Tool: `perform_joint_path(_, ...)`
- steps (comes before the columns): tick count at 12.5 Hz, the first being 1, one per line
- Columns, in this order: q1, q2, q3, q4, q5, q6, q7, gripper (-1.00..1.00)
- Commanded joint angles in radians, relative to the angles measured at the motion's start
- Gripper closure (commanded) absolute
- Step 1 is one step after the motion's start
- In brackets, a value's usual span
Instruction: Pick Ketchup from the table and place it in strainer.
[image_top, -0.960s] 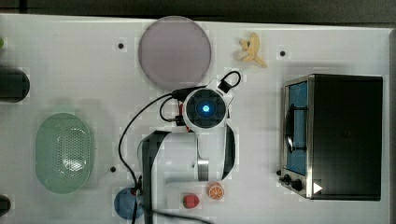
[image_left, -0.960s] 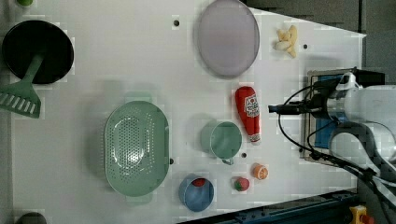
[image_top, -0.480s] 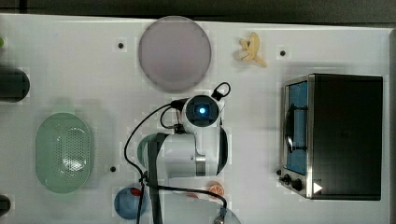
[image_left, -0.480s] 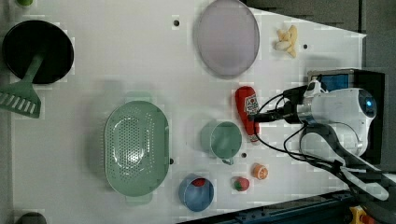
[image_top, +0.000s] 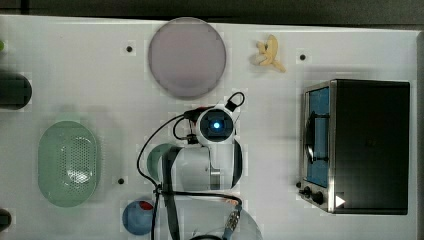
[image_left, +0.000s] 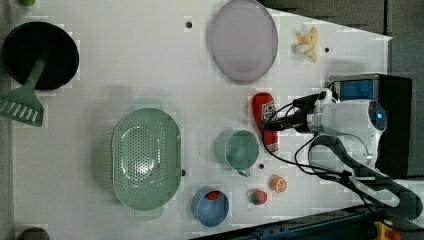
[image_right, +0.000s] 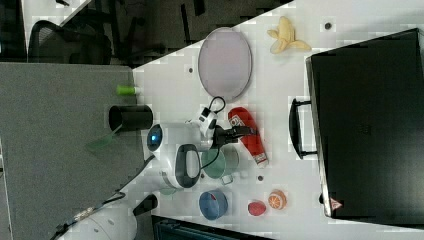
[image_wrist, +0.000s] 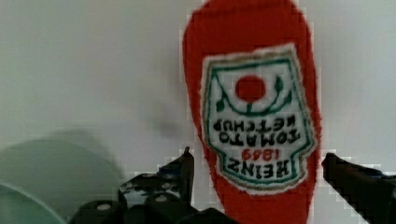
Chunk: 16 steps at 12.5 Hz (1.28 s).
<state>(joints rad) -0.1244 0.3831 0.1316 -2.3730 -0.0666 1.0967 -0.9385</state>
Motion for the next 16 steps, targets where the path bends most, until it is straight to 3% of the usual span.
perform_joint_path(1, 0.000, 0.014, 0.001, -0.004, 0.001, 0.054, -0.032, -0.43)
perform_joint_path(2, 0.000, 0.008, 0.001, -0.003, 0.001, 0.055, -0.033, -0.21)
perform_joint_path(7, -0.006, -0.127, -0.001, 0.012, 0.001, -0.007, -0.032, -0.18)
perform_joint_path(16, 0.000, -0.481, 0.008, 0.173, 0.011, -0.605, -0.025, -0.18)
